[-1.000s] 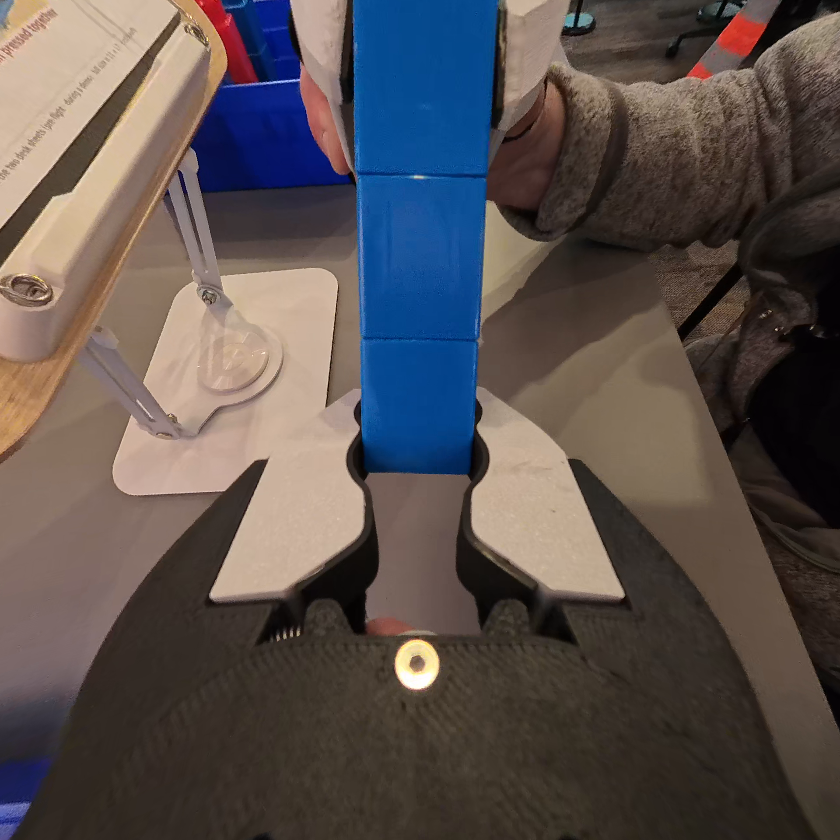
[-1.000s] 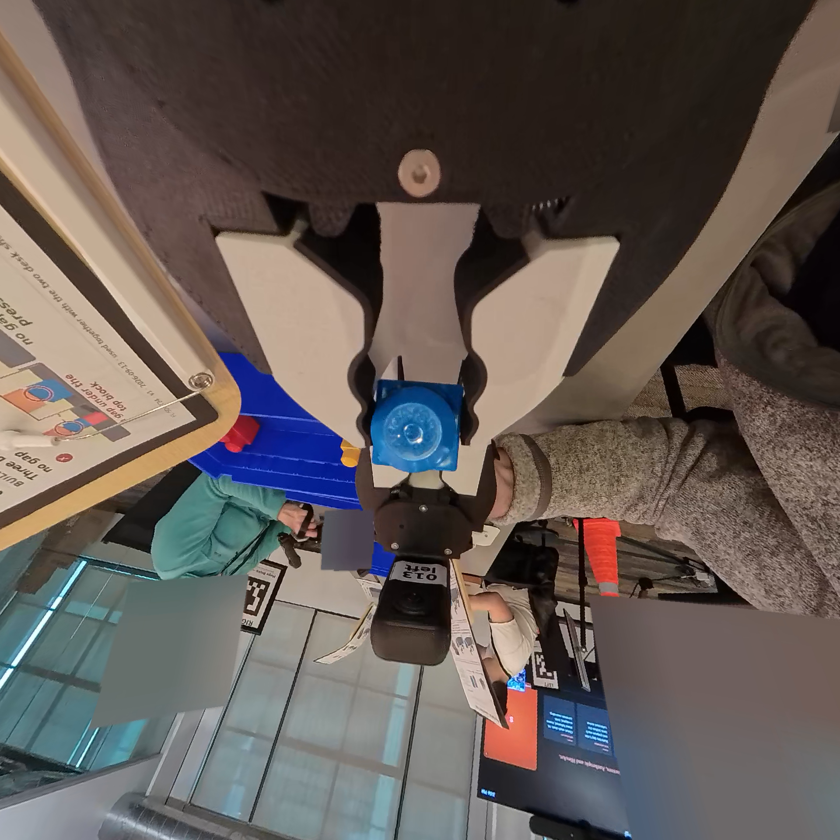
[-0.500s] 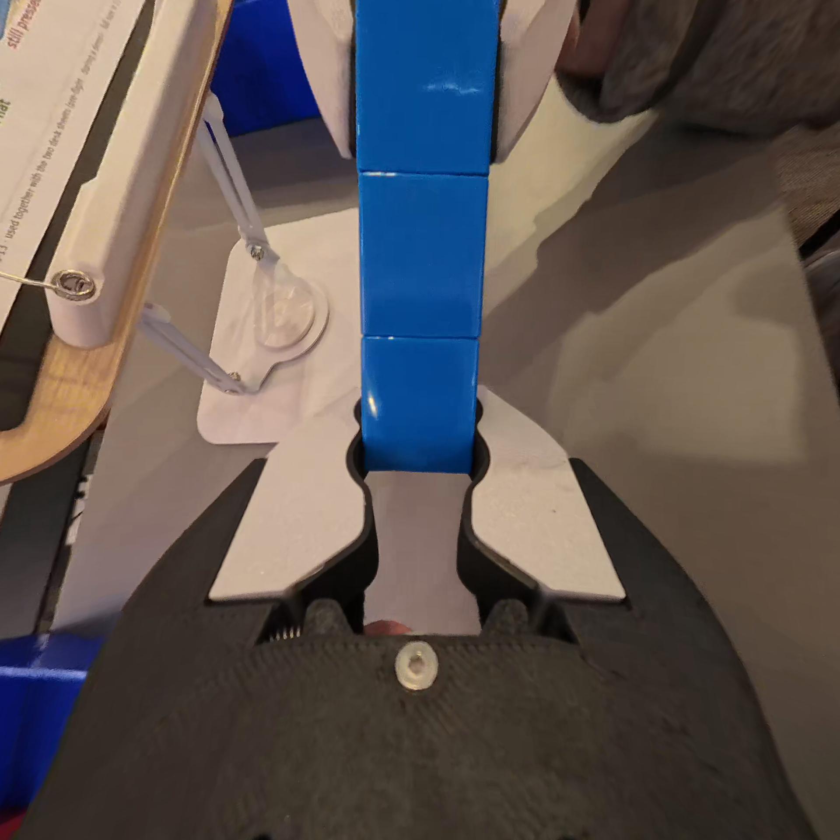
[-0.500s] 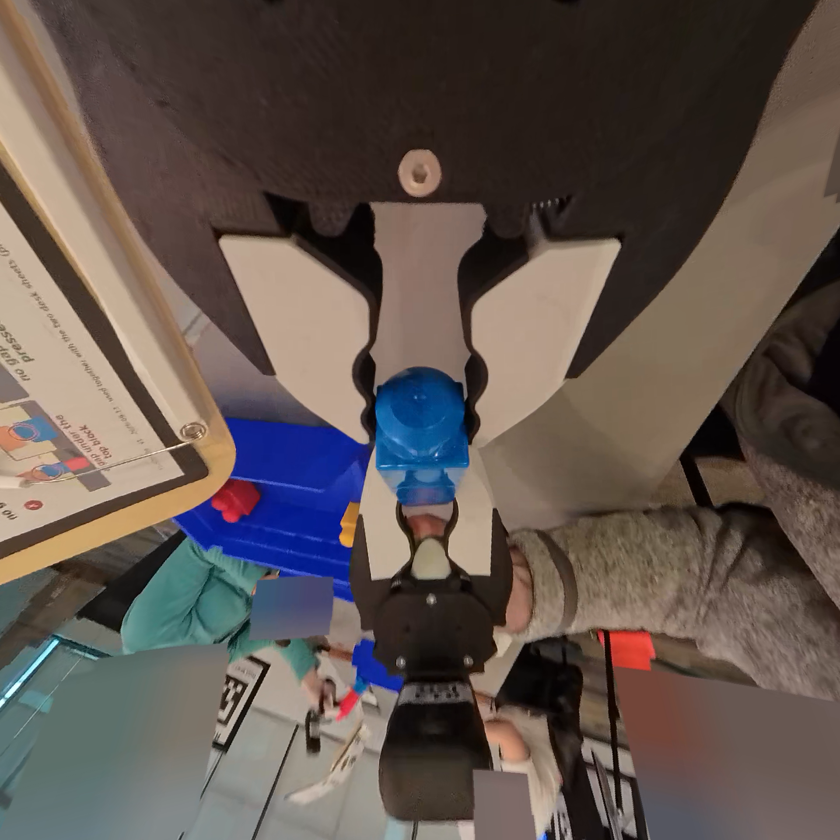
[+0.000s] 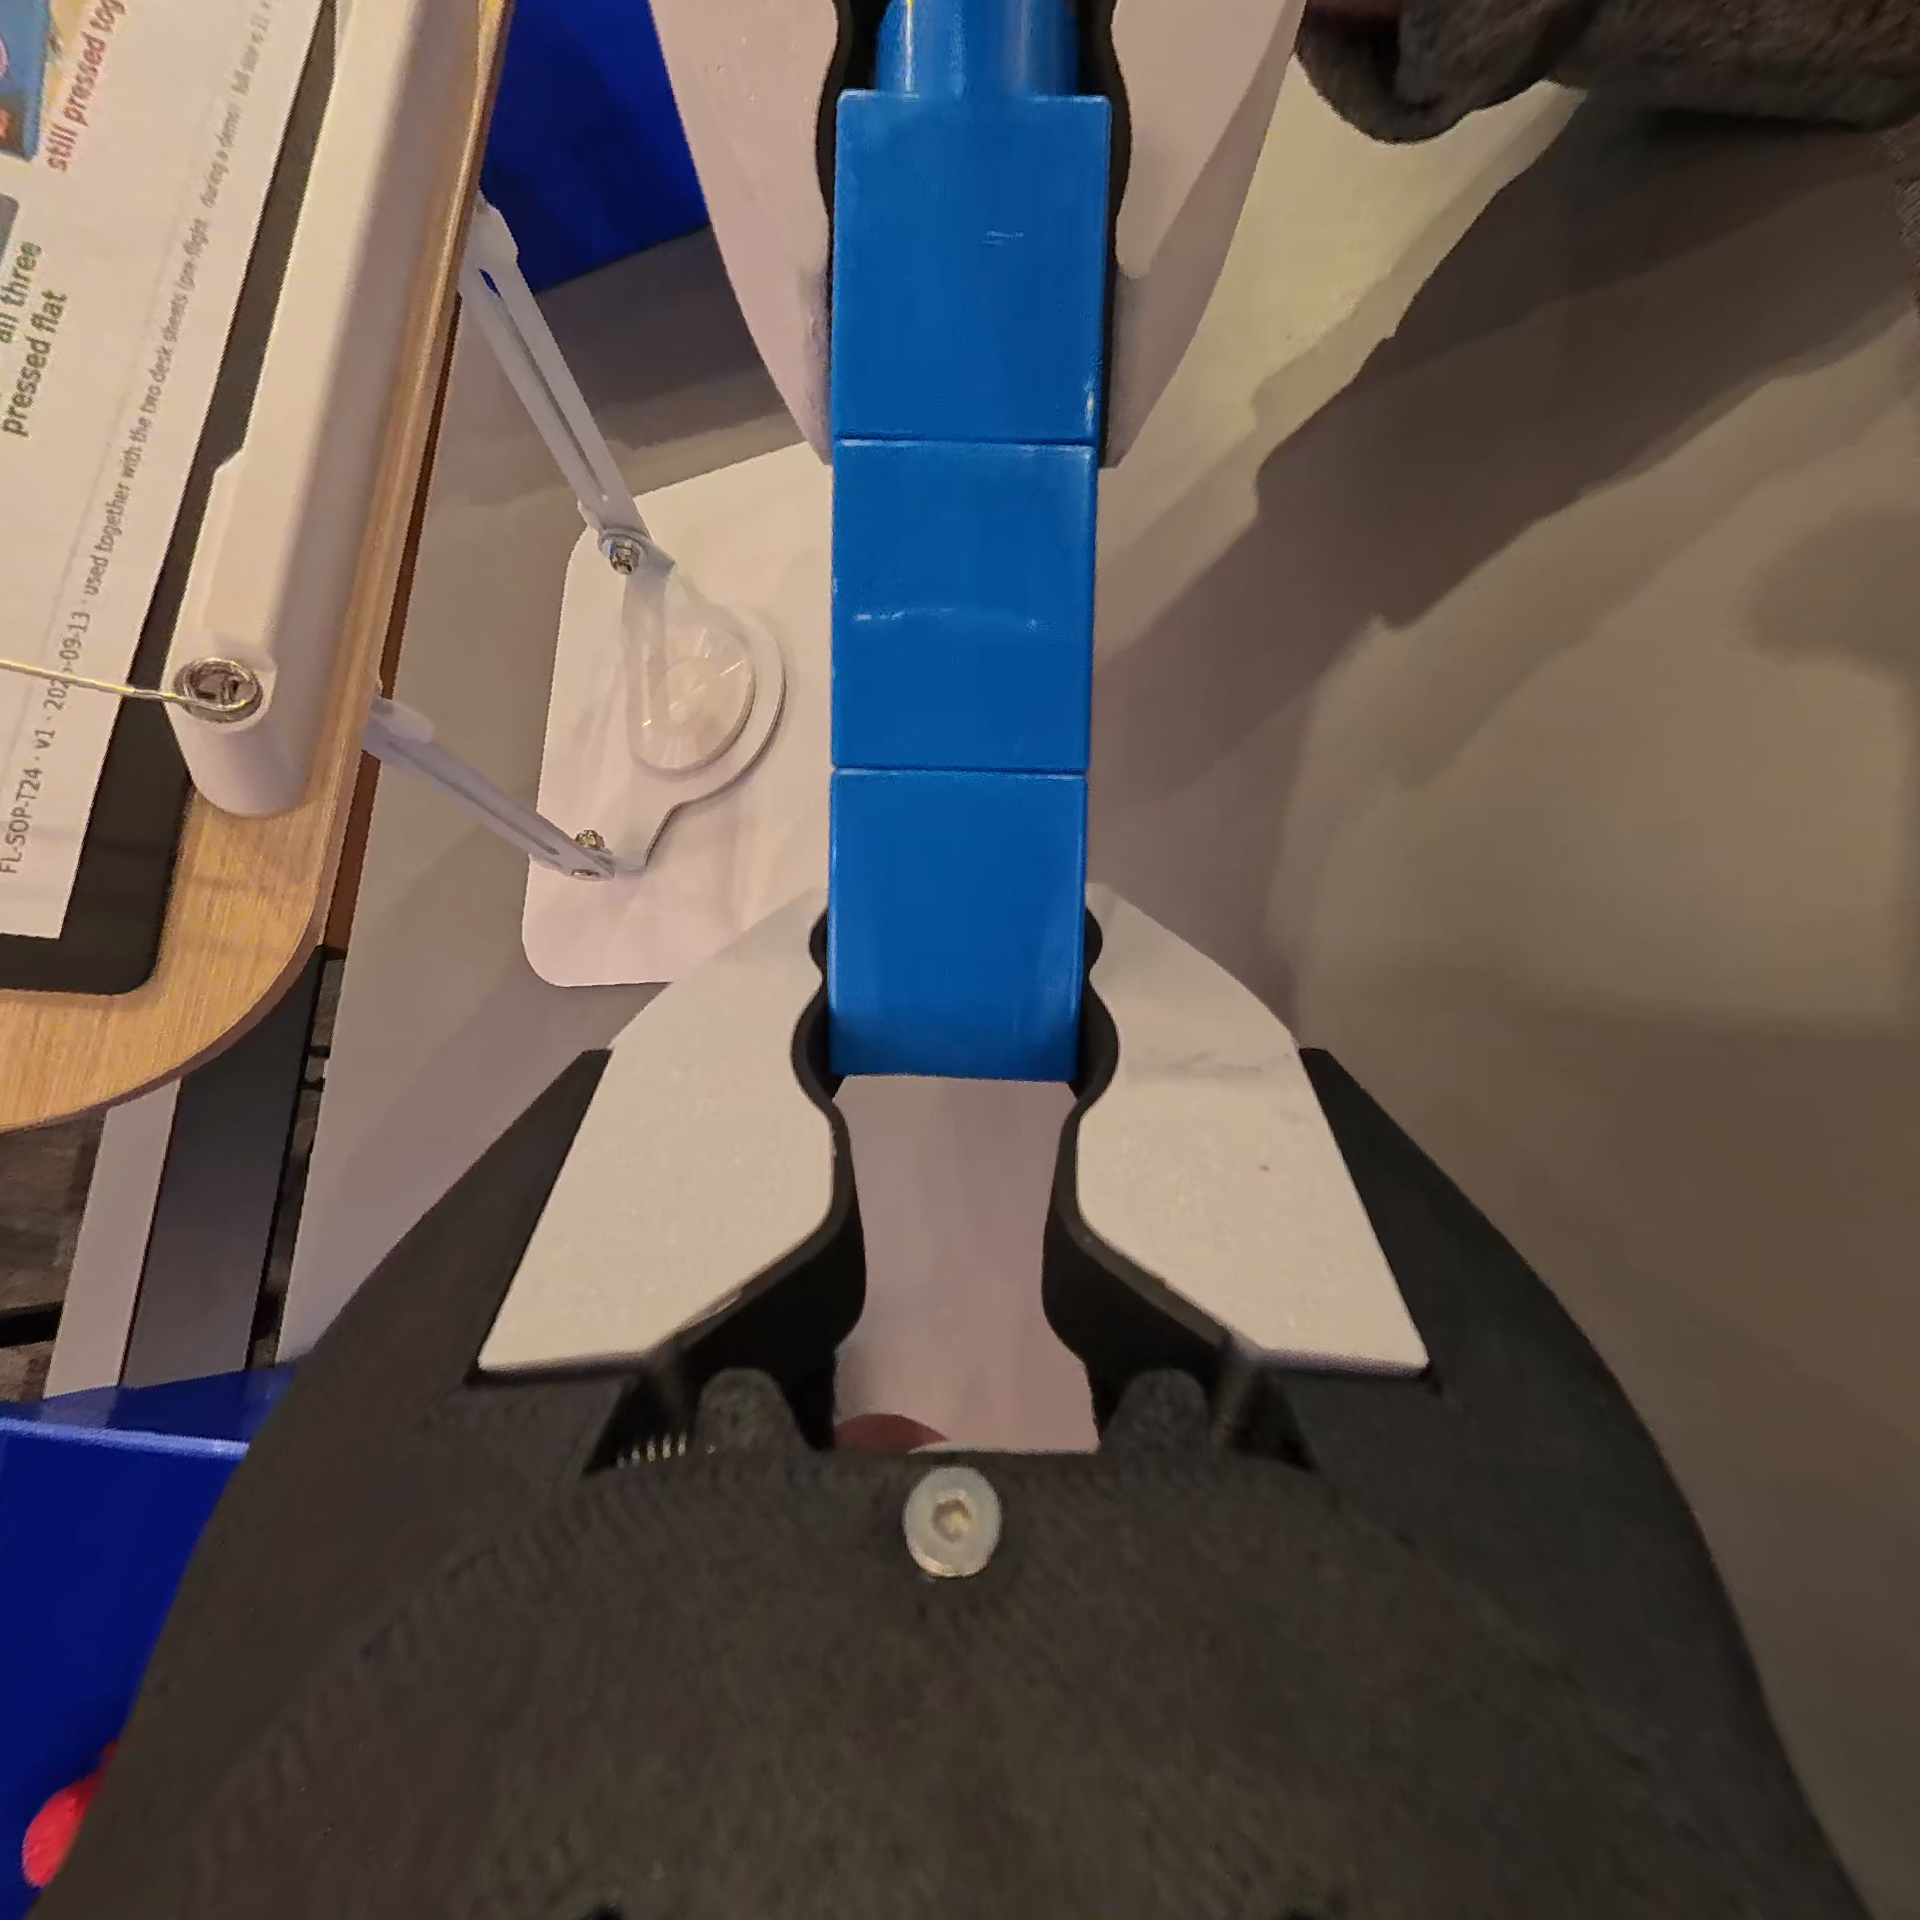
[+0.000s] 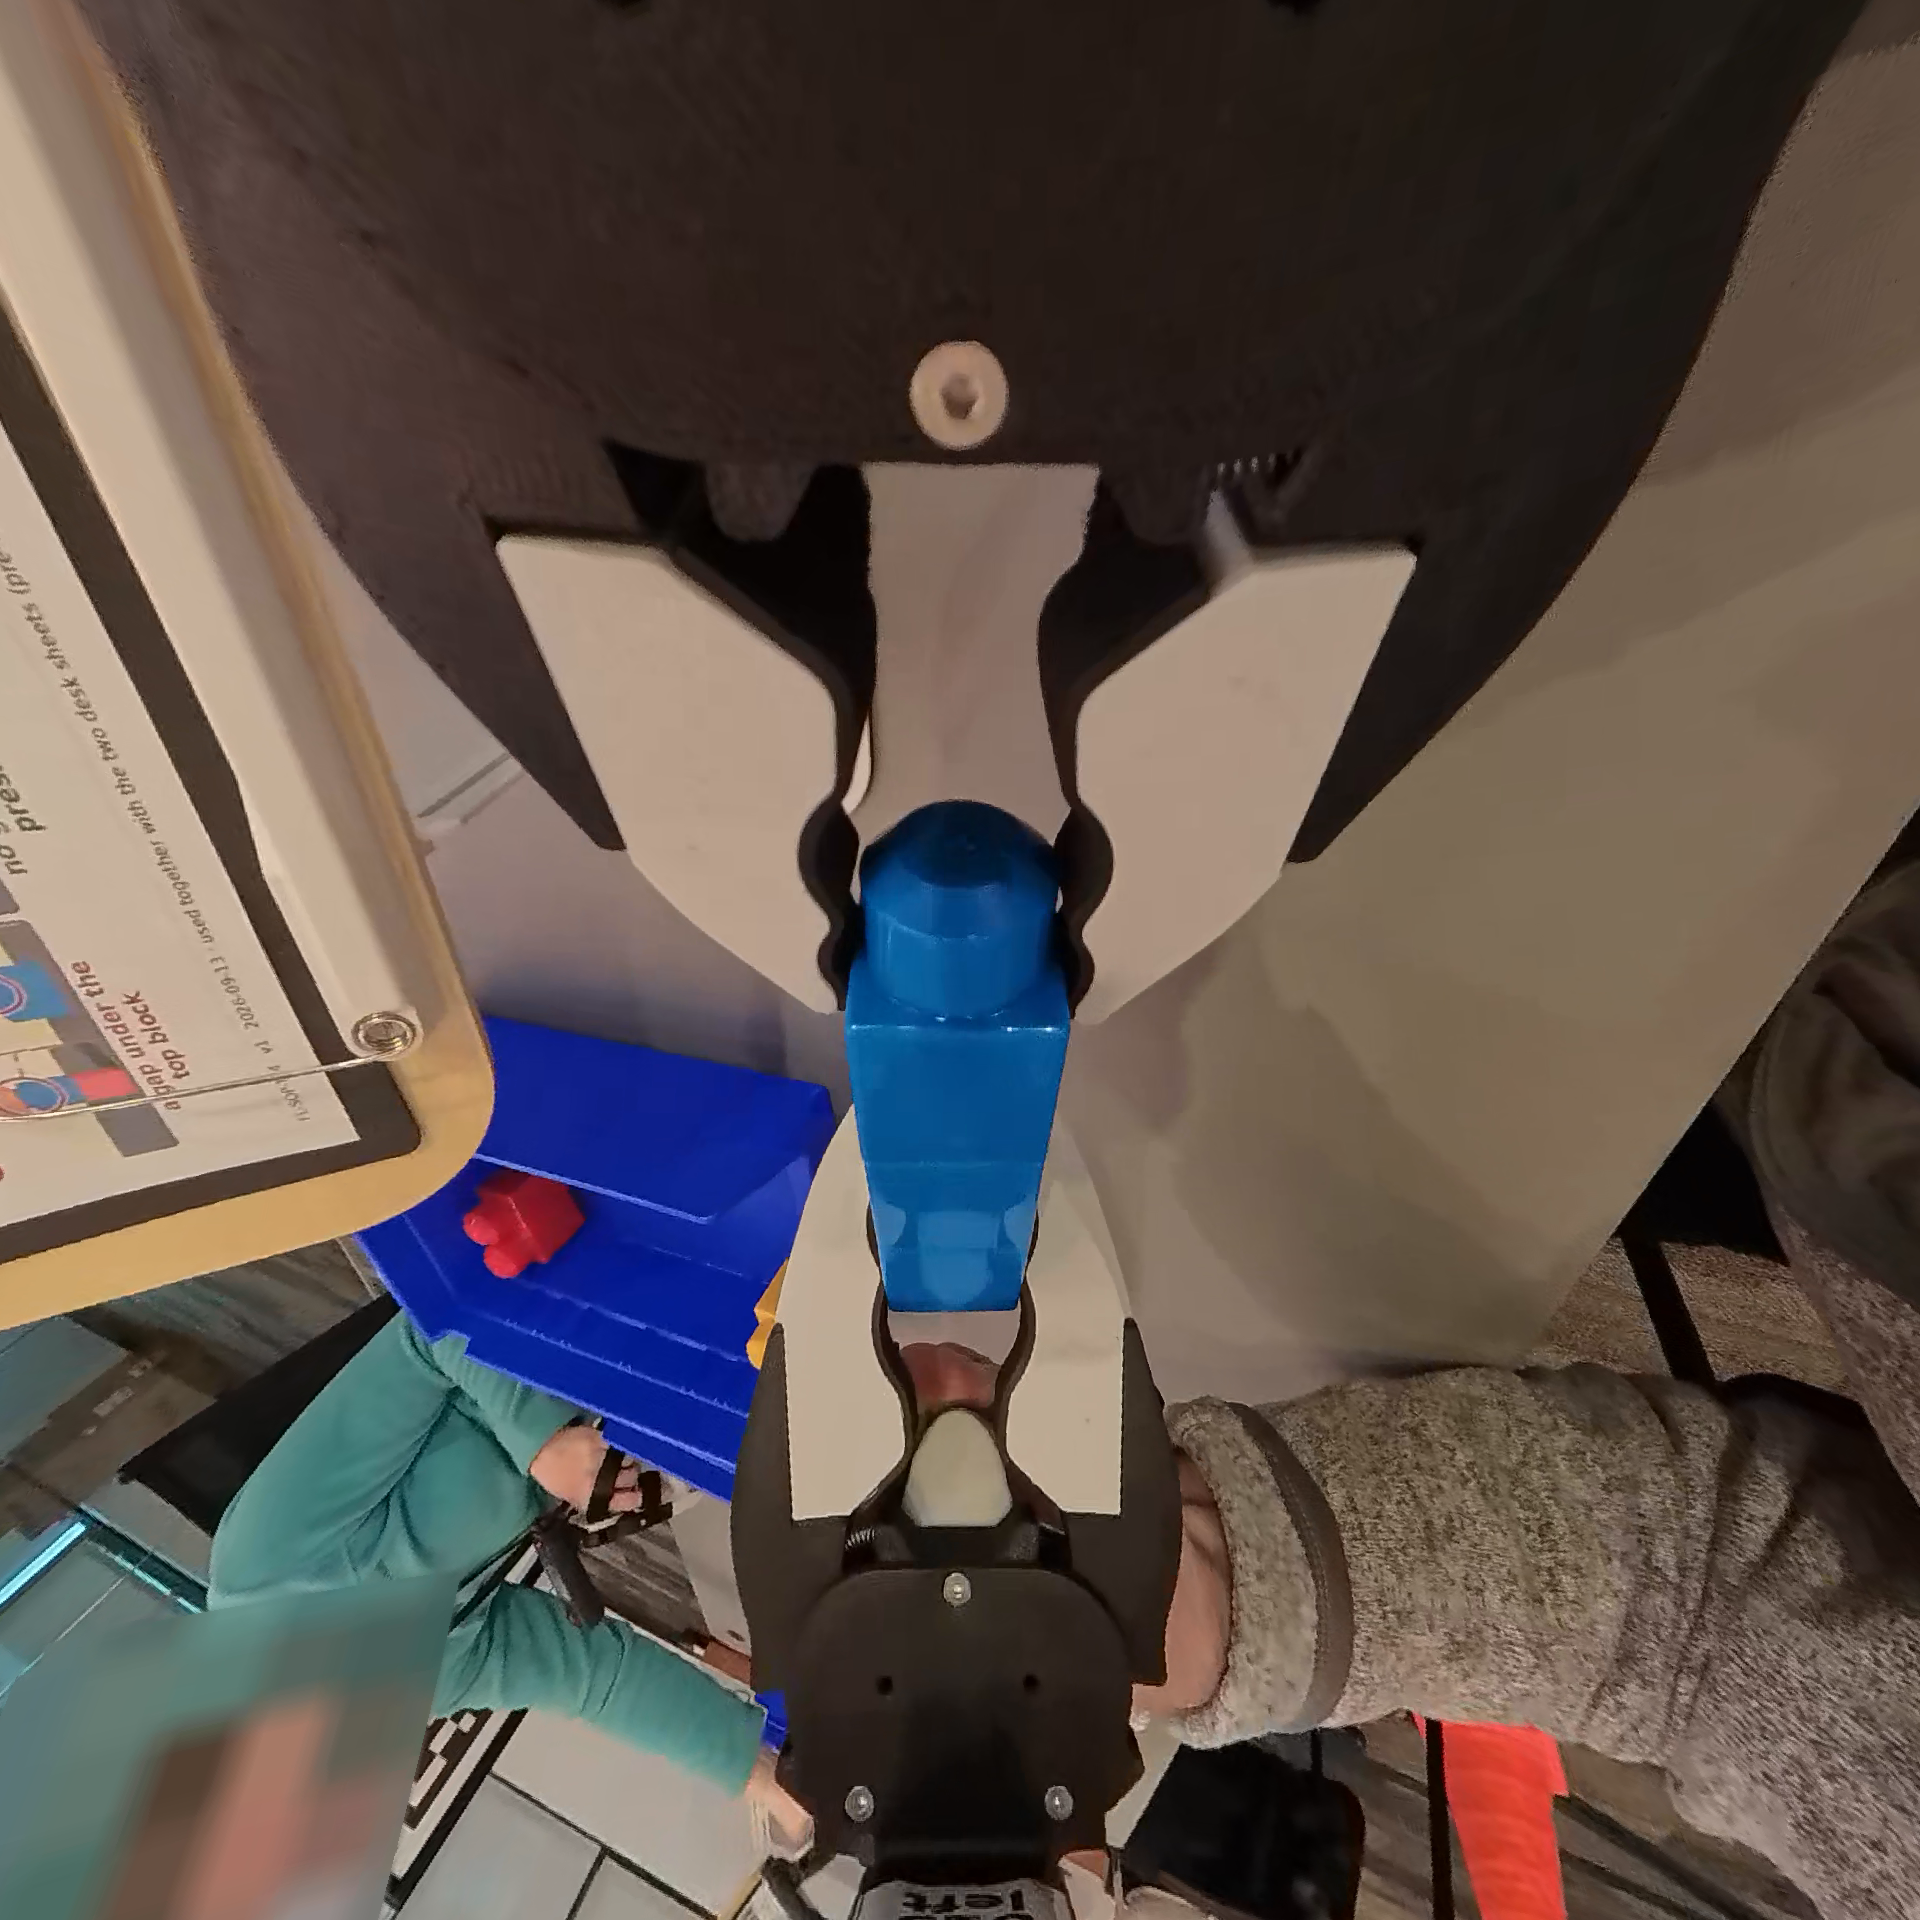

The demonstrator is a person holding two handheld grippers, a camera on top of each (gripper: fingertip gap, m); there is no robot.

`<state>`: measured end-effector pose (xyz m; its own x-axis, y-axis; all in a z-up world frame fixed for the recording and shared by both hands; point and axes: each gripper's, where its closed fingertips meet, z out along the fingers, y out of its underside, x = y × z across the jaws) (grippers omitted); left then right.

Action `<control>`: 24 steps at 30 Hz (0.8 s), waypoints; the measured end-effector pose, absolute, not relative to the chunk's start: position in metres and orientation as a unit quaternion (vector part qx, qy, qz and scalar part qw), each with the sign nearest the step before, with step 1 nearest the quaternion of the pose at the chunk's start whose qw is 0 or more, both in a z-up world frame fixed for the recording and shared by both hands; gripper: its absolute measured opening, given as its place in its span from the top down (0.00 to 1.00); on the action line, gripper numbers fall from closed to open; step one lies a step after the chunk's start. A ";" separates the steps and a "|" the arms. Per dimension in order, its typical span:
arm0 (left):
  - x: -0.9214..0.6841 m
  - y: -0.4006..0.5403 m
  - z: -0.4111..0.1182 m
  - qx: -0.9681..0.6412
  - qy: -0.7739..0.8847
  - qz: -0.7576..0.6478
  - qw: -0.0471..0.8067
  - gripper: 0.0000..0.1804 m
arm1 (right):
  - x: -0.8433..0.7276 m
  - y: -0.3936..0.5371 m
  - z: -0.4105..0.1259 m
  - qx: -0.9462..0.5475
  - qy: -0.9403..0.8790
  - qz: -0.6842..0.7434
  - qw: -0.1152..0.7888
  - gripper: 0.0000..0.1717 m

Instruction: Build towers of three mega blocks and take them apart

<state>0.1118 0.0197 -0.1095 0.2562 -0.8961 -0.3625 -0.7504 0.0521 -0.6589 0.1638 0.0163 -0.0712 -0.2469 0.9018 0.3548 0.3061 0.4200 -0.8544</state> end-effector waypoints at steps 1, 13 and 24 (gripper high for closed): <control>0.112 0.020 -0.110 -0.683 0.604 -0.084 0.401 0.79 | 0.164 0.017 -0.073 -0.423 -0.718 0.328 0.444 0.79; 0.111 0.020 -0.113 -0.684 0.605 -0.089 0.399 0.79 | 0.163 0.019 -0.080 -0.428 -0.730 0.303 0.439 0.79; 0.130 0.028 -0.086 -0.661 0.521 -0.257 0.474 0.78 | 0.164 0.038 -0.051 -0.457 -0.633 0.413 0.469 0.66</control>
